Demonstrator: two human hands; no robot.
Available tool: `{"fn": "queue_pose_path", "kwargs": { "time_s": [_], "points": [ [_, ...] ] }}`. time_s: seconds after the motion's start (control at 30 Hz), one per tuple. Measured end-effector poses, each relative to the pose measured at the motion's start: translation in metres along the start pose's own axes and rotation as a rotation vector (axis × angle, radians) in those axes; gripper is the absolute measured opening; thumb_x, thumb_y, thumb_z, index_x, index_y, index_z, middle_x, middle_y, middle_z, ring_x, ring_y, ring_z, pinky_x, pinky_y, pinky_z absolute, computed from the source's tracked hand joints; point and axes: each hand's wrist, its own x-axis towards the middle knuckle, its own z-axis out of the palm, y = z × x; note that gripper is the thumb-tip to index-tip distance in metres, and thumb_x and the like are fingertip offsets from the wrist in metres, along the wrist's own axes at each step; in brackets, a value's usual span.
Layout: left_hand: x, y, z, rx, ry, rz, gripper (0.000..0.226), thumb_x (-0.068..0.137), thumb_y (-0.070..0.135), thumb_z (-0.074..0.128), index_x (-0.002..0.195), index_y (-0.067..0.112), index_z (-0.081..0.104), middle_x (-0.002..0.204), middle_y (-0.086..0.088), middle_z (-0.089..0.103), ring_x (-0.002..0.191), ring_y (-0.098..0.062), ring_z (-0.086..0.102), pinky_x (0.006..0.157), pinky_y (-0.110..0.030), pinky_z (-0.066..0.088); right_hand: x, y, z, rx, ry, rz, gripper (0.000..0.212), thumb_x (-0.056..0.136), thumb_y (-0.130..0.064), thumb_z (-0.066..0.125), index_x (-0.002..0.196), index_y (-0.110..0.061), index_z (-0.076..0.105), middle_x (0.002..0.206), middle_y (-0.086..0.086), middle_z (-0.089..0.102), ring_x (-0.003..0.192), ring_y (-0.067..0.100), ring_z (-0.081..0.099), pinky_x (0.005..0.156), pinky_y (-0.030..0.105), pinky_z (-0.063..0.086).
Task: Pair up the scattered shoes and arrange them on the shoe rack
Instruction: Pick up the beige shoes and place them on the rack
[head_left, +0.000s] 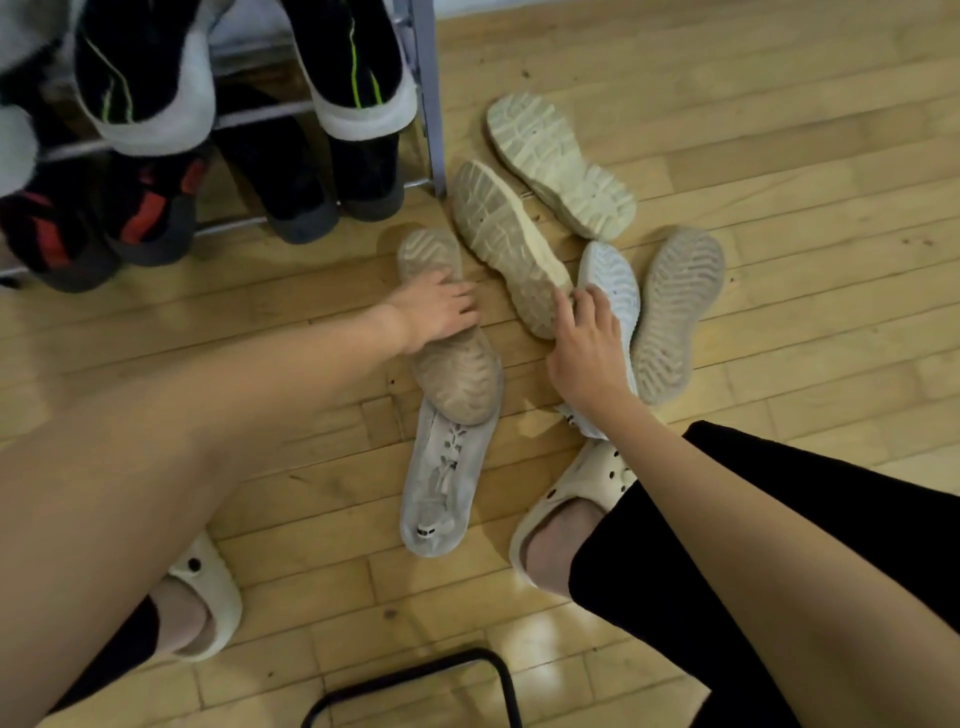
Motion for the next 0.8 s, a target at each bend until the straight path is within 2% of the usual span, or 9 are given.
{"fn": "queue_pose_path", "kwargs": {
  "time_s": [0.1, 0.2, 0.27, 0.3, 0.37, 0.43, 0.6, 0.67, 0.8],
  "points": [
    [-0.010, -0.004, 0.001, 0.027, 0.046, 0.025, 0.083, 0.081, 0.015, 0.070, 0.149, 0.009, 0.024, 0.158, -0.013, 0.026, 0.150, -0.024, 0.015, 0.122, -0.040, 0.009, -0.001, 0.003, 0.000, 0.034, 0.001, -0.005, 0.061, 0.085, -0.007, 0.048, 0.145, -0.003, 0.033, 0.142, 0.022, 0.040, 0.142, 0.040, 0.025, 0.111, 0.049, 0.030],
    [-0.026, 0.003, 0.005, -0.175, 0.130, -0.079, 0.108, 0.061, 0.043, 0.083, 0.145, 0.005, 0.028, 0.156, -0.015, 0.029, 0.148, -0.027, 0.018, 0.122, -0.039, 0.006, 0.000, 0.010, 0.000, 0.116, 0.085, -0.046, 0.053, 0.087, -0.008, 0.047, 0.139, 0.001, 0.042, 0.134, 0.022, 0.049, 0.135, 0.038, 0.037, 0.108, 0.045, 0.035],
    [-0.036, 0.013, 0.002, -0.484, 0.179, -0.240, 0.112, 0.052, 0.054, 0.083, 0.139, 0.005, 0.033, 0.150, -0.015, 0.036, 0.145, -0.032, 0.025, 0.120, -0.042, 0.020, 0.001, 0.017, -0.003, 0.206, 0.166, -0.023, 0.043, 0.089, -0.005, 0.046, 0.131, 0.004, 0.048, 0.127, 0.022, 0.054, 0.122, 0.038, 0.048, 0.101, 0.043, 0.040],
    [-0.042, 0.019, -0.002, -0.643, 0.195, -0.328, 0.107, 0.051, 0.056, 0.083, 0.133, 0.006, 0.036, 0.143, -0.014, 0.042, 0.139, -0.034, 0.033, 0.114, -0.042, 0.030, -0.001, 0.021, -0.005, 0.224, 0.205, 0.007, 0.039, 0.089, -0.004, 0.045, 0.127, 0.004, 0.050, 0.124, 0.022, 0.054, 0.116, 0.038, 0.051, 0.097, 0.043, 0.041],
    [-0.050, 0.032, -0.011, -0.867, 0.234, -0.491, 0.092, 0.053, 0.057, 0.082, 0.119, 0.009, 0.039, 0.120, -0.009, 0.053, 0.115, -0.030, 0.051, 0.088, -0.039, 0.045, -0.007, 0.030, -0.008, 0.234, 0.255, 0.113, 0.037, 0.092, -0.007, 0.042, 0.126, 0.003, 0.048, 0.127, 0.023, 0.051, 0.115, 0.038, 0.049, 0.099, 0.044, 0.041],
    [-0.057, 0.049, -0.018, -1.013, 0.282, -0.617, 0.089, 0.055, 0.063, 0.078, 0.116, 0.011, 0.038, 0.107, -0.003, 0.054, 0.100, -0.026, 0.056, 0.076, -0.038, 0.050, -0.016, 0.042, -0.007, 0.237, 0.231, 0.290, 0.041, 0.095, -0.011, 0.039, 0.134, 0.001, 0.040, 0.138, 0.023, 0.041, 0.125, 0.037, 0.040, 0.108, 0.042, 0.033],
    [-0.058, 0.093, -0.019, -1.182, 0.453, -0.798, 0.085, 0.060, 0.067, 0.074, 0.113, 0.012, 0.037, 0.105, -0.002, 0.053, 0.092, -0.021, 0.055, 0.072, -0.037, 0.052, -0.023, 0.064, -0.005, 0.325, -0.025, 0.697, 0.072, 0.088, -0.021, 0.051, 0.149, -0.005, 0.016, 0.148, 0.025, 0.026, 0.136, 0.041, 0.027, 0.113, 0.046, 0.025],
    [-0.054, 0.104, -0.020, -1.123, 0.499, -0.847, 0.086, 0.057, 0.068, 0.075, 0.109, 0.011, 0.038, 0.103, -0.006, 0.057, 0.089, -0.025, 0.060, 0.067, -0.037, 0.053, -0.018, 0.067, -0.005, 0.400, -0.118, 0.766, 0.076, 0.088, -0.027, 0.055, 0.149, -0.005, 0.016, 0.146, 0.026, 0.028, 0.135, 0.042, 0.028, 0.112, 0.047, 0.025],
    [-0.044, 0.115, -0.016, -1.175, 0.488, -0.905, 0.088, 0.053, 0.069, 0.076, 0.108, 0.013, 0.037, 0.106, -0.007, 0.055, 0.094, -0.027, 0.059, 0.071, -0.040, 0.054, -0.010, 0.071, -0.003, 0.458, -0.084, 0.814, 0.066, 0.084, -0.024, 0.056, 0.141, -0.005, 0.028, 0.139, 0.025, 0.035, 0.129, 0.041, 0.034, 0.109, 0.045, 0.027]
  ]
}}
